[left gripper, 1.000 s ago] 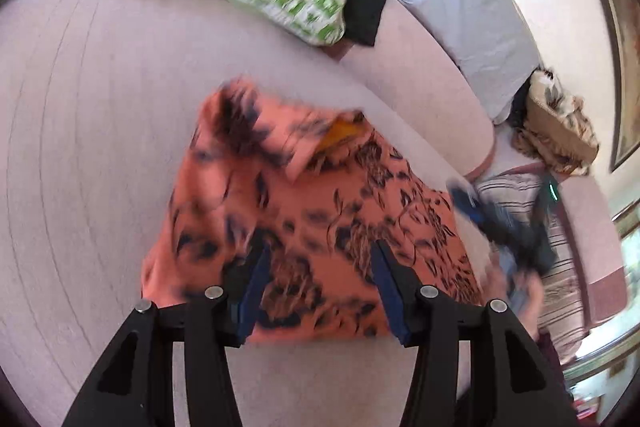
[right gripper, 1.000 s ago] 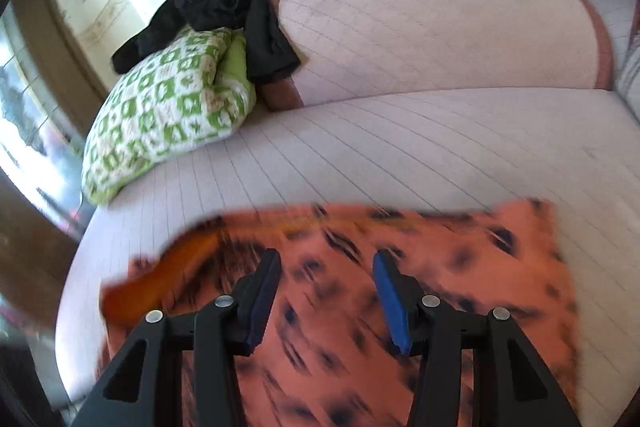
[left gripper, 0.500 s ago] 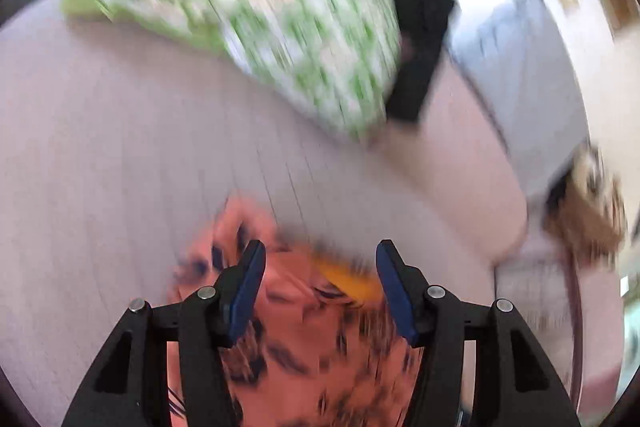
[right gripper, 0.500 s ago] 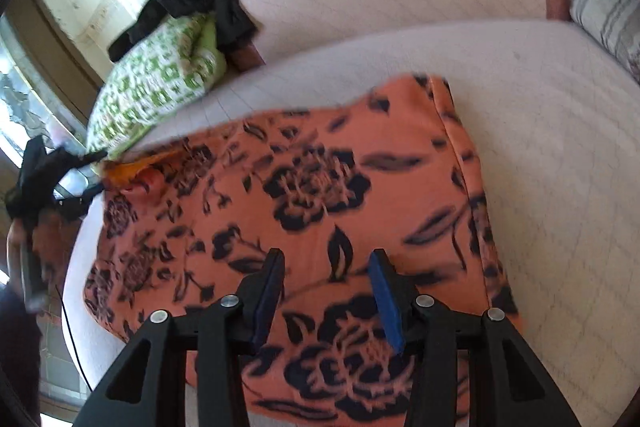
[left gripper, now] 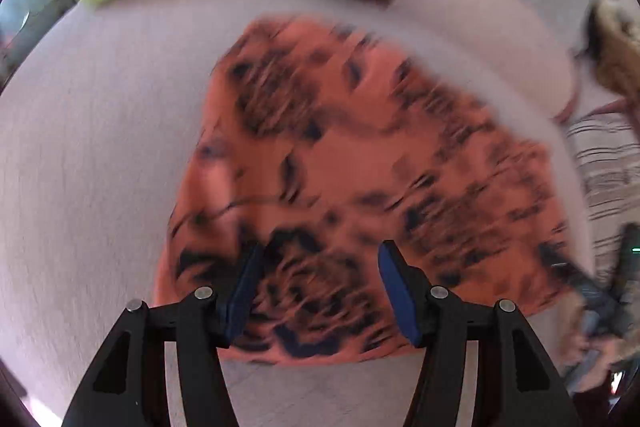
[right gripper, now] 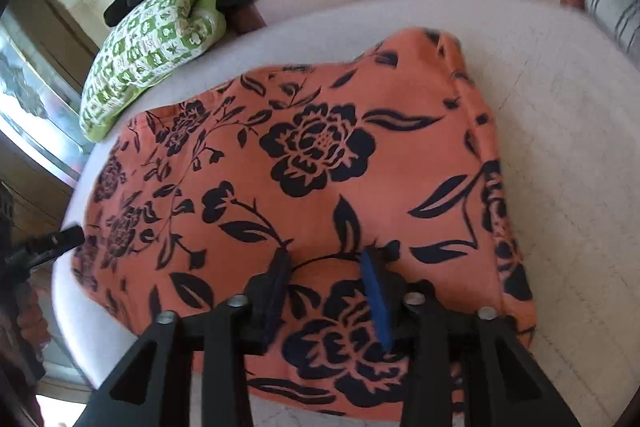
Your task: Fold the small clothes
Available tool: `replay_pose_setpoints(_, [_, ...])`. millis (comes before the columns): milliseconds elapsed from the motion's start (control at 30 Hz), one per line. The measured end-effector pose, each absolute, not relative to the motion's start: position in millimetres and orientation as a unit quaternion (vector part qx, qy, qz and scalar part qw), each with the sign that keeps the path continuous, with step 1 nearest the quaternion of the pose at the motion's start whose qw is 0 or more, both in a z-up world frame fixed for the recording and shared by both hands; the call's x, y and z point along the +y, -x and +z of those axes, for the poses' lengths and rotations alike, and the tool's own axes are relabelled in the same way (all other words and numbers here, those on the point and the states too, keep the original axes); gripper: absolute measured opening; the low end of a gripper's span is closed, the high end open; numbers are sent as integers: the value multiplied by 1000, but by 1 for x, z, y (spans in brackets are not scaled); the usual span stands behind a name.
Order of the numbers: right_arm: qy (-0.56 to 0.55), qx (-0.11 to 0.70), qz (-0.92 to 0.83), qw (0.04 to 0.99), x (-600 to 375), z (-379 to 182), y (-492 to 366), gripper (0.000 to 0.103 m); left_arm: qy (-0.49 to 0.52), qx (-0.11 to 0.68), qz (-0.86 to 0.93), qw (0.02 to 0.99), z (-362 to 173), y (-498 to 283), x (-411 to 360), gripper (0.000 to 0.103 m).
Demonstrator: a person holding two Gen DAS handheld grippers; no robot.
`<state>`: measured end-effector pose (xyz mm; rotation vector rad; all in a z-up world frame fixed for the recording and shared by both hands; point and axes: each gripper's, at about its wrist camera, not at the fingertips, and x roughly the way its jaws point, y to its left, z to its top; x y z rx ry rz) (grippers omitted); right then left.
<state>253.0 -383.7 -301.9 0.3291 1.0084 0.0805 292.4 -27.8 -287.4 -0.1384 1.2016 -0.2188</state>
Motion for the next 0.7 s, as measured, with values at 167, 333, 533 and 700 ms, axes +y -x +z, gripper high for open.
replay_pose_setpoints(167, [-198,428,74,879,-385,-276,-228,38,69,541,-113,830,-261,-272,-35,59])
replay_pose_setpoints(333, [-196,428,116,874,-359,-275,-230,38,53,519,-161,838,-251,-260,-83,59])
replay_pose_setpoints(533, [-116,503,122,848,-328,-299,-237,38,-13,559,-136,818,-297,-266,-113,59])
replay_pose_setpoints(700, [-176,445,123,869,-352,-280,-233,38,25,542,-143,828,-275,-254,-92,59])
